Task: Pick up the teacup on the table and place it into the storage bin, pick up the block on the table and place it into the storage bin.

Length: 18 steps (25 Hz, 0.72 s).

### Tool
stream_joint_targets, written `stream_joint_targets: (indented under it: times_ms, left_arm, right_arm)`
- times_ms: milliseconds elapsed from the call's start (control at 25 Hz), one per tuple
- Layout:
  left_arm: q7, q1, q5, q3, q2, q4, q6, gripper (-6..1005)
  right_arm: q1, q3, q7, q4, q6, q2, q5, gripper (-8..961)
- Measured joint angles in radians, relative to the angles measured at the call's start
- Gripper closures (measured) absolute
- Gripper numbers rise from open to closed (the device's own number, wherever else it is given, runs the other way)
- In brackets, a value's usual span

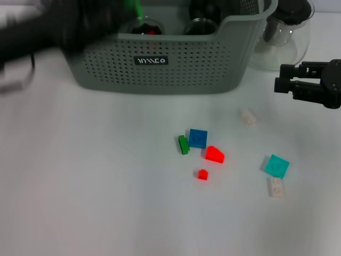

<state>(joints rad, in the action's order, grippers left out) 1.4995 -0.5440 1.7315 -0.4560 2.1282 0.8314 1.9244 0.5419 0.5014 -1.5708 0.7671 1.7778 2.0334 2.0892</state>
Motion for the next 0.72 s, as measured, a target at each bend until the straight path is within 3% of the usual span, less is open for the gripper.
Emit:
stream_joint_targets:
  times_ms: [120,160,200,240,360,440,720]
  left_arm:
    - [0.229,-0.097,0.026,-0.05,-0.046,0.085,-0.162,535]
    - [0.362,-0.154,0.096,-0.126,-0.085,0.109,-0.312,532]
    - [0.362,-0.154,0.096,-0.126,-0.085,0.109,-0.312,530]
    - [0.432,-0.188,0.144,-0.177,-0.109,0.113,-0.391,527]
    - [0.571,-0.251,0.275,-0.286,-0.14,0.109,-0.534,518]
    - [0.644,-0.29,0.388,-0.338,-0.14,0.104,-0.609,513]
    - [0.858,-0.394,0.712,-0.505,-0.105,0.009,-0.834,493]
  right_arm:
    - [0.001,0.002,0.0,0.0,0.0,0.002,0.0,463]
    - [0.001,0.002,0.0,0.0,0.0,0.002,0.0,463]
    - [0.0,0.002,0.0,0.0,0.0,0.002,0.0,463]
    - [0.0,0.002,0.0,0.0,0.0,0.002,0.0,463]
    - [0.001,0.002,0.0,0.0,0.0,0.003,0.0,463]
    - [0.005,0.002,0.0,0.0,0.001,0.005,0.0,464]
    - [0.017,0.002,0.0,-0.002,0.0,0.008,0.0,464]
